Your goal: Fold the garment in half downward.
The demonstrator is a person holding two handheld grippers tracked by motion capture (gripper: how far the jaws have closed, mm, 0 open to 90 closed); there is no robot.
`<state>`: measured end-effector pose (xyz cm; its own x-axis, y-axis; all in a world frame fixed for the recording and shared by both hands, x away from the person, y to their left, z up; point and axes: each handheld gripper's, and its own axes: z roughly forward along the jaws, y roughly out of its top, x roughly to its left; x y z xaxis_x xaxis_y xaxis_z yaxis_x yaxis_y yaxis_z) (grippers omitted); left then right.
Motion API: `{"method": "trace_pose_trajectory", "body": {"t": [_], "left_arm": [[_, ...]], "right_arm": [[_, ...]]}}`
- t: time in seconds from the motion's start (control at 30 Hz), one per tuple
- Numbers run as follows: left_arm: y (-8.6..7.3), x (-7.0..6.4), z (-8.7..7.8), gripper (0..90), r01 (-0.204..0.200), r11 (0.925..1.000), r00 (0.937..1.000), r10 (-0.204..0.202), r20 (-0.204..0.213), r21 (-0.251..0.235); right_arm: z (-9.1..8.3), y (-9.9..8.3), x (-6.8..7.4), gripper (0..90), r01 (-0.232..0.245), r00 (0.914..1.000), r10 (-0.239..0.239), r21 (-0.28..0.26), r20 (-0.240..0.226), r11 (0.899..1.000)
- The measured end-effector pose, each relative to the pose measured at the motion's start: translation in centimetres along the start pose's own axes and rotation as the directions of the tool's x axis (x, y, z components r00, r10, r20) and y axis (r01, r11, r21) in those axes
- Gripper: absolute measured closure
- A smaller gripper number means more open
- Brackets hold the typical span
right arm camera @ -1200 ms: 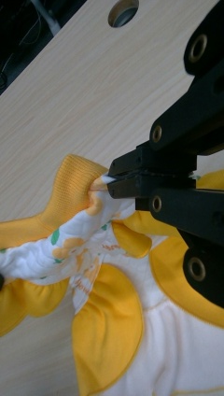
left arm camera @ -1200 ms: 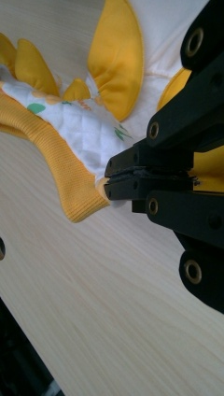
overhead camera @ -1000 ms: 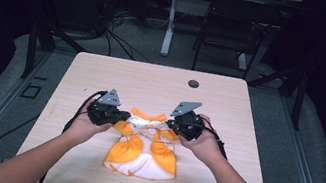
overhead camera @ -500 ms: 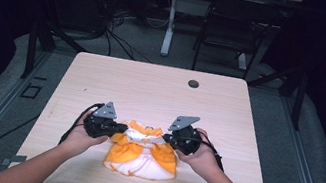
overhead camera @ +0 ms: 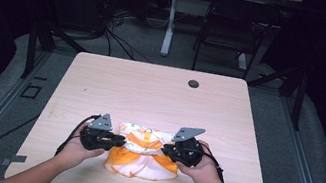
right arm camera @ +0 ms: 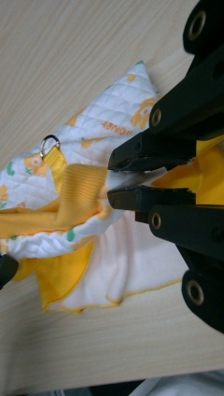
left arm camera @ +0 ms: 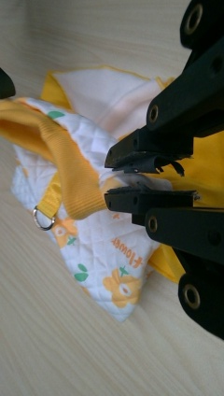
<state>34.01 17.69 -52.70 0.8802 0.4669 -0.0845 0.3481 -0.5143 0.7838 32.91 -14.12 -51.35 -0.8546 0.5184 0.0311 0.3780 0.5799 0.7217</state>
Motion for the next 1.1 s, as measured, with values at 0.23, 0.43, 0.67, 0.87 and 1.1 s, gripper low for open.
{"method": "trace_pose_trajectory", "body": {"t": [0.23, 0.43, 0.67, 0.87, 1.1], "left_arm": [[1.2, 1.3, -0.7, 67.6, 0.042, 0.9985, 0.9971, -0.044, -0.062, -0.037], [0.8, 2.3, 1.3, 61.5, 0.091, 0.9958, 0.9918, -0.091, -0.090, -0.006], [0.4, 1.8, 2.0, 58.1, 0.084, 0.9964, 0.9949, -0.083, -0.058, 0.013], [-0.7, 0.3, 2.0, 54.9, 0.054, 0.9980, 0.9984, -0.053, -0.017, 0.034], [-2.0, -0.9, 2.2, 47.6, 0.026, 0.9983, 0.9997, -0.026, -0.003, 0.052]], "right_arm": [[0.2, 0.6, -1.1, 74.4, -0.053, 0.9975, 0.055, -0.031, 0.045, 0.998], [1.5, 0.7, -1.4, 70.5, -0.065, 0.9972, 0.065, -0.007, 0.038, 0.998], [1.9, 0.4, -1.4, 67.7, -0.068, 0.9975, 0.068, 0.004, 0.016, 0.998], [2.1, -0.4, -0.6, 63.6, -0.047, 0.9989, 0.047, 0.035, -0.004, 0.998], [2.4, -1.8, 0.2, 62.1, -0.044, 0.9988, 0.046, 0.055, -0.019, 0.998]]}}
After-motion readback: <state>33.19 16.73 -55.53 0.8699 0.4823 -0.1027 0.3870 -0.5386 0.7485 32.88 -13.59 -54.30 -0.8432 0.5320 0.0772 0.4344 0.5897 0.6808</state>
